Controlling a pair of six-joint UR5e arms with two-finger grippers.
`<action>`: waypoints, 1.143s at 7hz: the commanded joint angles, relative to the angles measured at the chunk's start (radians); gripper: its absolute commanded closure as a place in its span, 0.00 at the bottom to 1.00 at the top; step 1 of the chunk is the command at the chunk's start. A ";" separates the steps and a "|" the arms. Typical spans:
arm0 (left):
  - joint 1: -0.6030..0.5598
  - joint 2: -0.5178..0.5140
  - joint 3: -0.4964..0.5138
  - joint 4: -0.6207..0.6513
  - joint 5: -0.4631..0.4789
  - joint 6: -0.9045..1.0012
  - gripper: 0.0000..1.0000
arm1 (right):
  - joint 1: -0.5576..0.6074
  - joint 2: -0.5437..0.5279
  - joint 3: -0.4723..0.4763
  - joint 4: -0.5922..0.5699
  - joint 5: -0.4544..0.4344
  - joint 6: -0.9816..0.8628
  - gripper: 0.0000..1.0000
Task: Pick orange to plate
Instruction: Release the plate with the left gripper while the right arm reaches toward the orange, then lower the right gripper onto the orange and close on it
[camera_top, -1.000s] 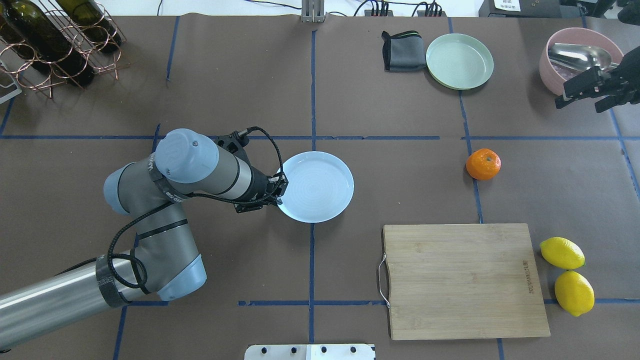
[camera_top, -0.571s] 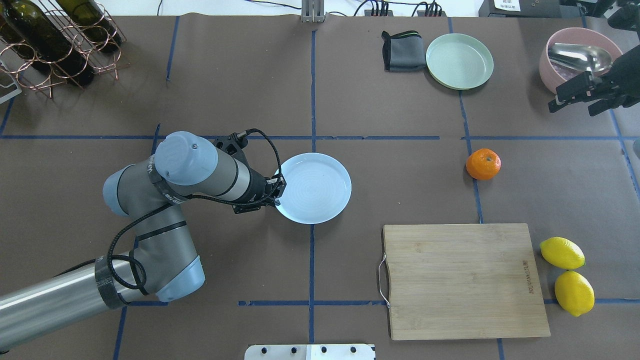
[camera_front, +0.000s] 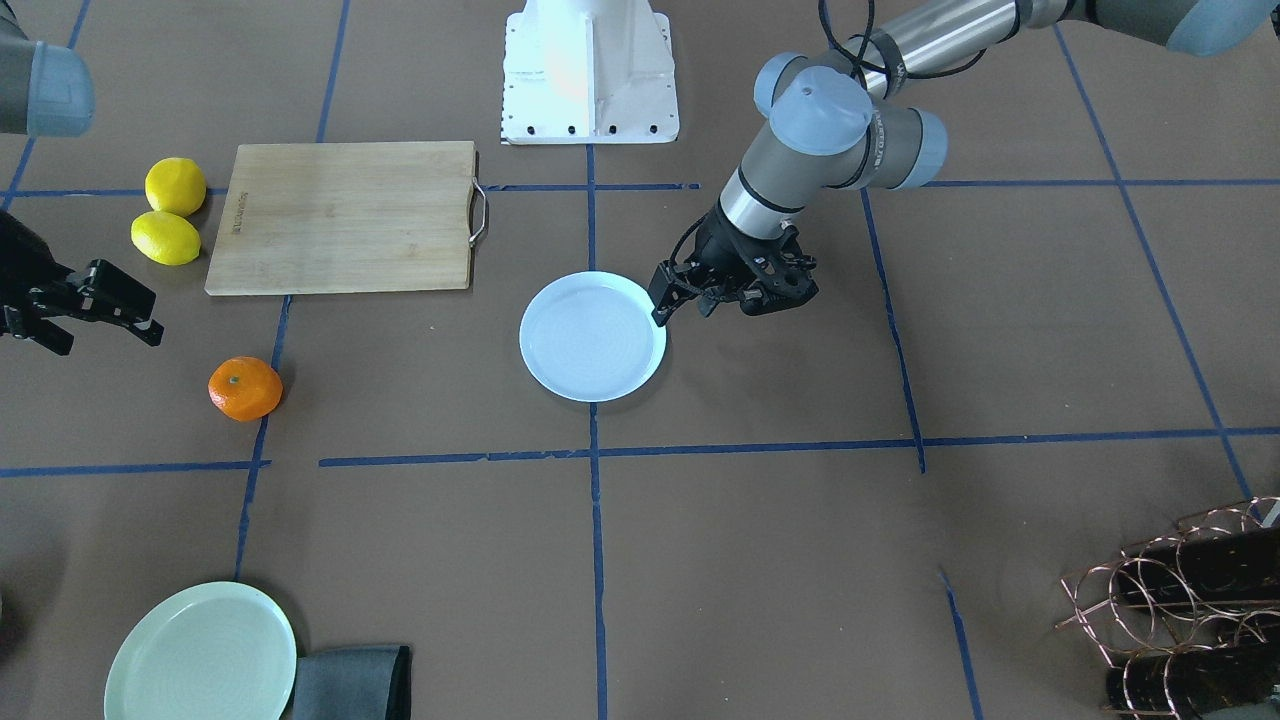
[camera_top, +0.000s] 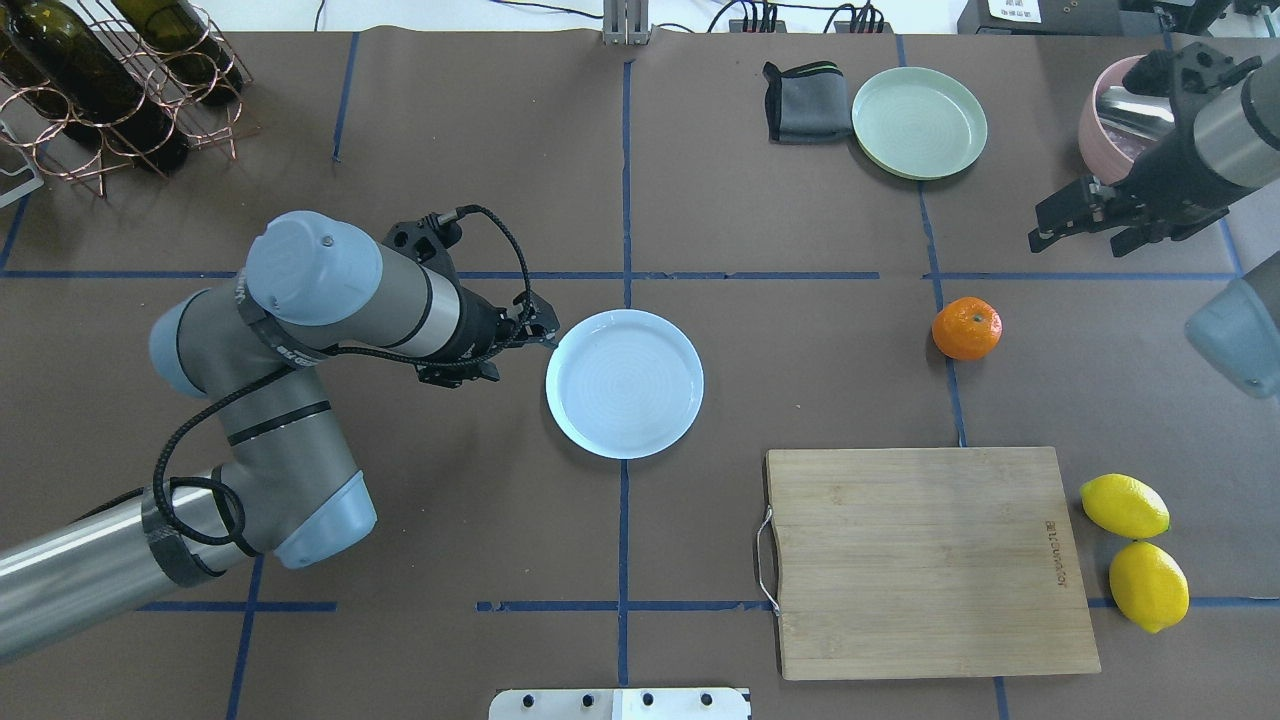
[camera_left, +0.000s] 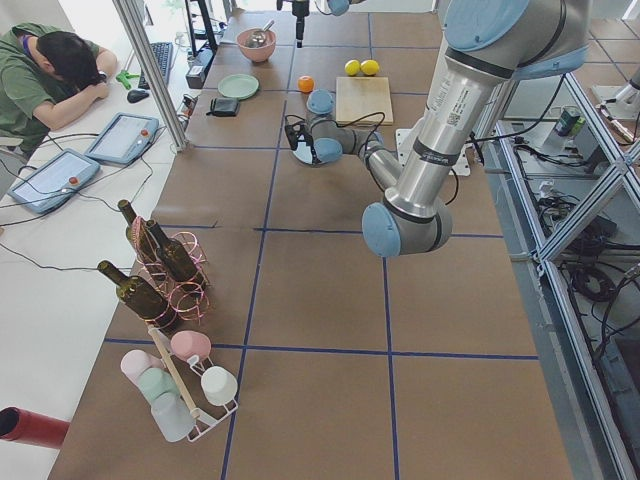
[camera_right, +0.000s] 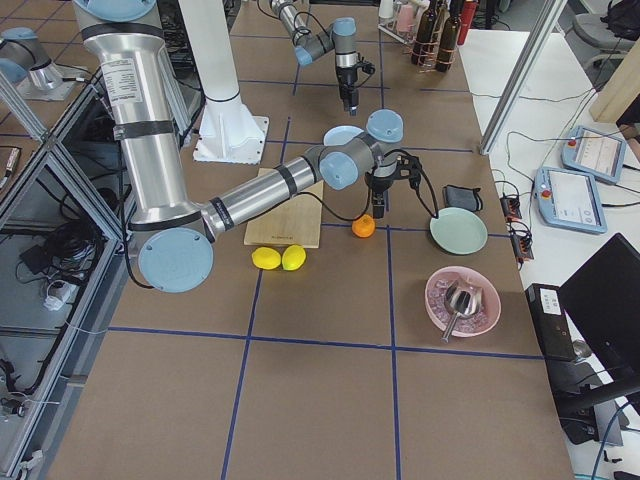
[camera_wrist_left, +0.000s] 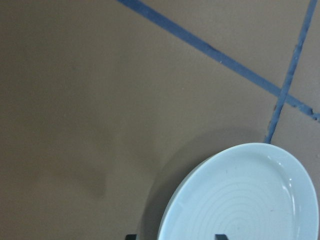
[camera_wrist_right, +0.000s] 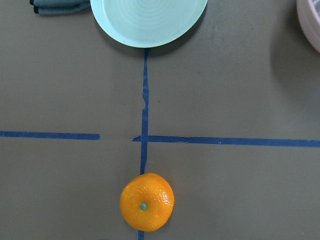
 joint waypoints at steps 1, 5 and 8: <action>-0.045 0.024 -0.025 -0.001 0.004 0.051 0.00 | -0.092 0.026 -0.011 0.000 -0.096 0.025 0.00; -0.088 0.059 -0.043 -0.004 0.006 0.057 0.00 | -0.163 0.098 -0.141 0.009 -0.149 0.021 0.00; -0.107 0.070 -0.049 -0.003 0.006 0.059 0.00 | -0.186 0.098 -0.242 0.098 -0.152 0.021 0.00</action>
